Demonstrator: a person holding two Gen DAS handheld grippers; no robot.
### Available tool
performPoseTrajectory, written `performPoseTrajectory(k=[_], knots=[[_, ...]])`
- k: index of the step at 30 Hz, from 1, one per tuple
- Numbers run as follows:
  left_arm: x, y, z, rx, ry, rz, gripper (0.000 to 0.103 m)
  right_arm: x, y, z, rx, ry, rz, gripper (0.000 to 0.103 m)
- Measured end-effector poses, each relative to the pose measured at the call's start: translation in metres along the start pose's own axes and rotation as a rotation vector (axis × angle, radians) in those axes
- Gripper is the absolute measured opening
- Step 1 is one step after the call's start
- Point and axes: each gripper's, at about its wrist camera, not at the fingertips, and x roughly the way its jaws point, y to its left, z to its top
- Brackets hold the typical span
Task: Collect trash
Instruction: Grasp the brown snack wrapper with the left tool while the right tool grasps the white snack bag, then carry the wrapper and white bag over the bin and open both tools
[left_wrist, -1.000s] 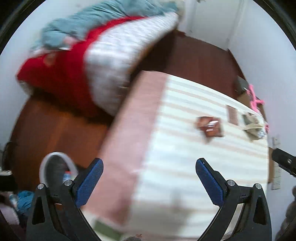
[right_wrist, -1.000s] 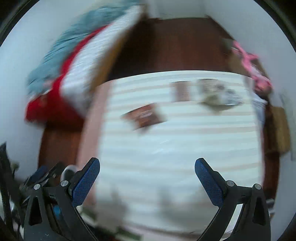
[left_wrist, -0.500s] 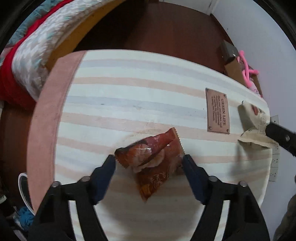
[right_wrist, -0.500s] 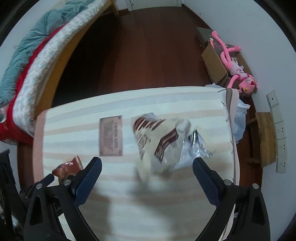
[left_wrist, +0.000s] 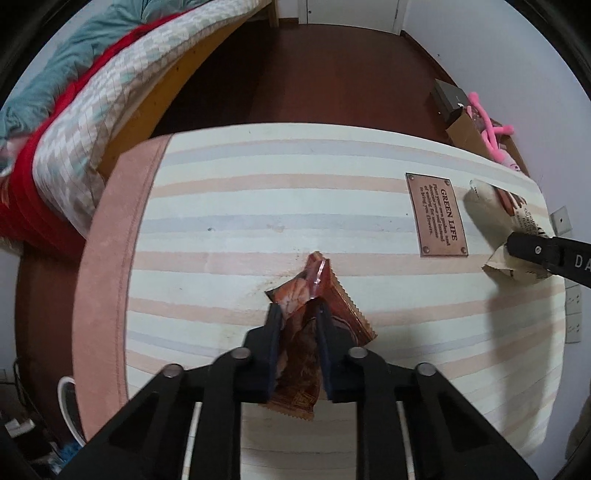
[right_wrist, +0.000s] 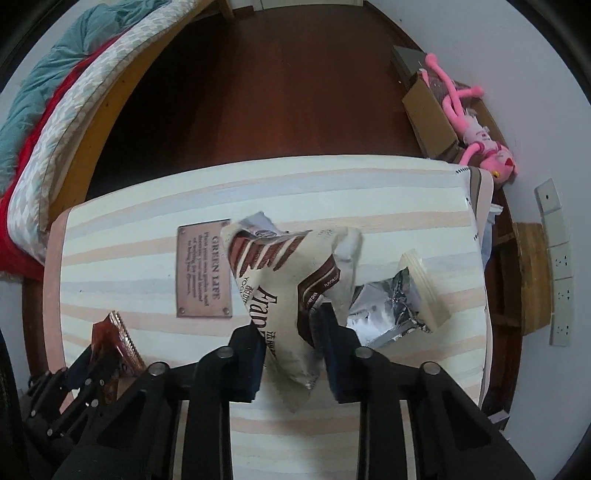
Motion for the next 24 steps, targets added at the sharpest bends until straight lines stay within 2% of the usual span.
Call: performPoseTrajectory(k=[1,10,16,24], knots=[[-0.003,0.001,0.0,0.006,-0.011,0.011,0.001,-0.004,0.003,-0.003,-0.004,-0.005,0.002,0.024],[-0.024,0.011,-0.002,0.004,-0.047,0.0,0.001,-0.041,0.017,-0.023,-0.032,-0.062,0.021,0.021],[-0.07,0.021,-0.014,0.014,-0.13,-0.014,0.001,-0.086,0.023,-0.049,-0.043,-0.119,0.081,0.02],[-0.149,0.054,-0.055,0.01,-0.255,-0.035,0.001,-0.156,0.04,-0.105,-0.077,-0.201,0.182,0.02]])
